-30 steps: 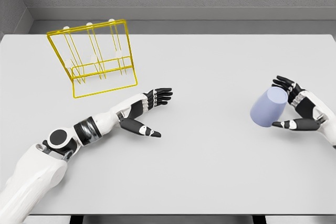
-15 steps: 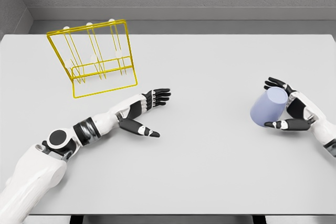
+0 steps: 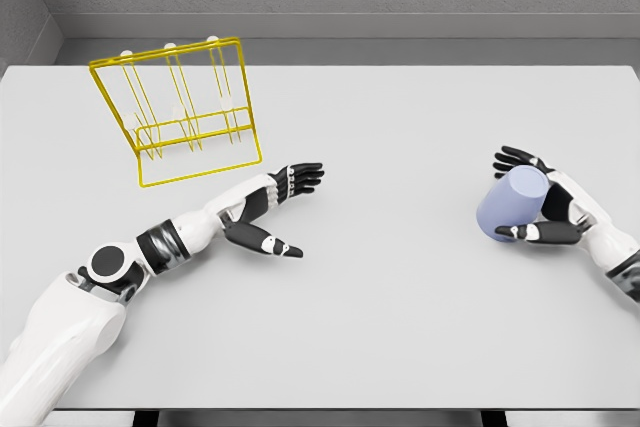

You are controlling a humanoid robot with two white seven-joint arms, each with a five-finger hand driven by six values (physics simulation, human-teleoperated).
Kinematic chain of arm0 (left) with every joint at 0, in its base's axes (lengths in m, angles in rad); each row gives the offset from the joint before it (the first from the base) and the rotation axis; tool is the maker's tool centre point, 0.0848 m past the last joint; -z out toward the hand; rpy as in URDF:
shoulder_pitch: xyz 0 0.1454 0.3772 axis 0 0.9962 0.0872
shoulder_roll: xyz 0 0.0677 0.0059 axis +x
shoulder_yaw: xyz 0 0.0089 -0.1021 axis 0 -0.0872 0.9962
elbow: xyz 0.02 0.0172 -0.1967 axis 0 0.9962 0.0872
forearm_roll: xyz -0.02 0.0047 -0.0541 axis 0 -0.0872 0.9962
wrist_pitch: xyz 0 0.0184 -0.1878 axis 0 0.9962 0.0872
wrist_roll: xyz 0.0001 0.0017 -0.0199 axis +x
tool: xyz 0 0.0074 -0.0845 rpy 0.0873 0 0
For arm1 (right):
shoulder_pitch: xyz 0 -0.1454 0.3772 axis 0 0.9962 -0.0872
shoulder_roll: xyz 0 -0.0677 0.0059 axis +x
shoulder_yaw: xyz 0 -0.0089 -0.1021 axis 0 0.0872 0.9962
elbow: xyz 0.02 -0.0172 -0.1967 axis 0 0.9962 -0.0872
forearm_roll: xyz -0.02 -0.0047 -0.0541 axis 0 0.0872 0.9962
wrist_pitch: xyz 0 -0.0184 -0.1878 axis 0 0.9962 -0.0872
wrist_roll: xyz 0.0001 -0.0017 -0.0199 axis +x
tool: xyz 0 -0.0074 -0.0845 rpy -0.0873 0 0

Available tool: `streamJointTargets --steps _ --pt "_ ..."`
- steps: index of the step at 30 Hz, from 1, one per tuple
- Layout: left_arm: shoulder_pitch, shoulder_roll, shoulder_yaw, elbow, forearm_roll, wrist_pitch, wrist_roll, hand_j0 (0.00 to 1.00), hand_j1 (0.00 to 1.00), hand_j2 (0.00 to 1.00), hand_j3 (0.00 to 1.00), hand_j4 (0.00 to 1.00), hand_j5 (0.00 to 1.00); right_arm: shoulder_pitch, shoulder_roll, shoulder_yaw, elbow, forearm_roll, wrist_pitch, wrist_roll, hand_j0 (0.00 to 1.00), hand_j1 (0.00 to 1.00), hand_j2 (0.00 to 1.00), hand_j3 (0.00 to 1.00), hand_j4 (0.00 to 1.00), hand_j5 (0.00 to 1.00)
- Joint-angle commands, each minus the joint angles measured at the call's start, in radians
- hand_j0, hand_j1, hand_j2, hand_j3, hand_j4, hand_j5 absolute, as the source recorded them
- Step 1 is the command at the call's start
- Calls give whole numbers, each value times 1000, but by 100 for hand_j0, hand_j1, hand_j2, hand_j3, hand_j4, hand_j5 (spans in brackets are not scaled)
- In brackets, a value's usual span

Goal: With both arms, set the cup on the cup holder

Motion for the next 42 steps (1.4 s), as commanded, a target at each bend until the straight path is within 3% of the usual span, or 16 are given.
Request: streamJointTargets --steps 1,7,15,29,42 --pt "0 0 0 -2 6 -8 0 100 100 100 100 100 100 0 1 4 1 -6 3 0 91 91 91 91 91 91" --pt "0 0 0 1 5 -6 0 100 100 100 100 100 100 0 1 5 12 -5 3 0 81 81 81 81 81 81" --pt "0 -6 0 1 5 -6 0 100 100 100 100 100 100 -8 1 2 12 21 -1 0 75 75 75 75 75 75" --pt "0 -6 16 3 3 -40 0 100 100 100 100 100 100 -41 -5 1 -13 31 -32 0 73 73 73 73 73 73" --pt "0 -6 14 7 -1 -37 0 100 100 100 100 100 100 -107 1 39 -99 34 -32 0 72 72 72 72 72 72"
